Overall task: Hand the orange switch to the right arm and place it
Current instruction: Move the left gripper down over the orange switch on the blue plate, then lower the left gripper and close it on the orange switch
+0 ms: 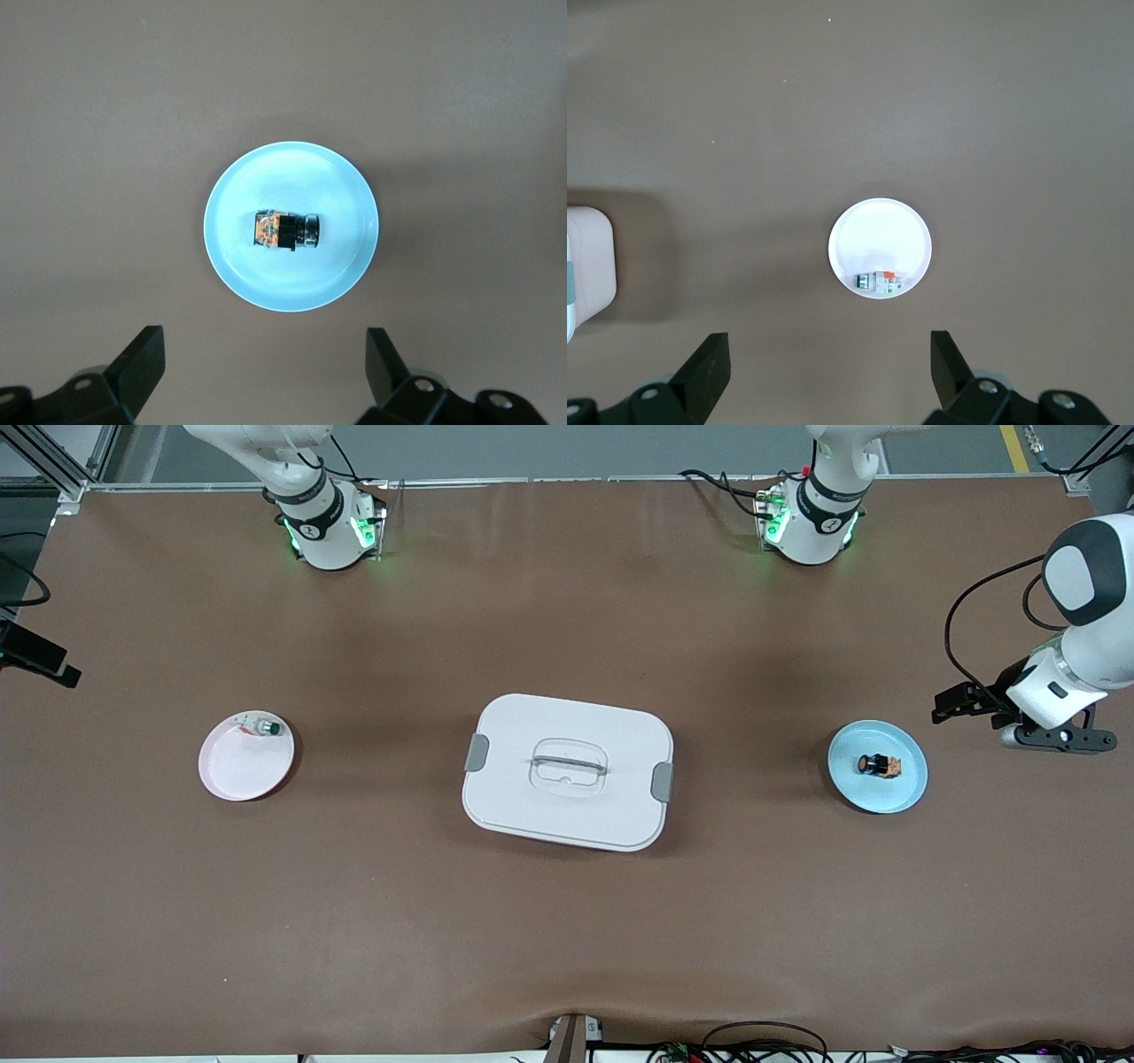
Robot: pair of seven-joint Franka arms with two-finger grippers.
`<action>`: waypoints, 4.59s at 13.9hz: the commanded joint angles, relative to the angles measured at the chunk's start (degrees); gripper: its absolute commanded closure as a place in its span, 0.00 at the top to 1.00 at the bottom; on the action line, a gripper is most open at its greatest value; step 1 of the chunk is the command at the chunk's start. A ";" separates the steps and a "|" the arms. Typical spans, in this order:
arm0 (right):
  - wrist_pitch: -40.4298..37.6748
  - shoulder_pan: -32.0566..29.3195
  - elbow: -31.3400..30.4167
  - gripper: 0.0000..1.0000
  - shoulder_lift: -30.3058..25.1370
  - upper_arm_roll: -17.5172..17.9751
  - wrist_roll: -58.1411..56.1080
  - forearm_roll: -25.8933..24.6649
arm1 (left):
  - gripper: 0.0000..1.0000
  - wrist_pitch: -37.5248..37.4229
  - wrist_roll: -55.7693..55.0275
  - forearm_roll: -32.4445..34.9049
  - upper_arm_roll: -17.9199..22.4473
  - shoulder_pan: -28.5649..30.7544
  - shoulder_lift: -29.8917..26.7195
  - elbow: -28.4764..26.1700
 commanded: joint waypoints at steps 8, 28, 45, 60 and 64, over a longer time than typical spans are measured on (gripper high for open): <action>0.65 -1.25 -1.52 1.00 -1.43 0.89 0.60 0.26 | 1.00 9.53 -1.40 0.82 -2.80 -0.14 7.11 0.01; 0.73 -1.16 -1.52 1.00 -1.34 0.89 0.60 0.26 | 1.00 18.68 -5.44 0.91 -2.88 -2.08 21.80 9.60; 1.17 -1.34 -1.52 1.00 -1.25 0.81 0.60 0.26 | 1.00 18.50 -3.69 7.40 -2.97 -0.77 18.64 -2.53; 1.09 -1.87 -1.52 1.00 -1.25 0.89 0.60 0.34 | 1.00 21.31 -3.16 7.15 -3.32 -0.32 21.19 -2.89; 1.26 -1.86 -1.52 1.00 -1.25 0.89 0.60 0.34 | 1.00 21.58 -3.16 6.97 -3.32 -0.32 22.06 -2.54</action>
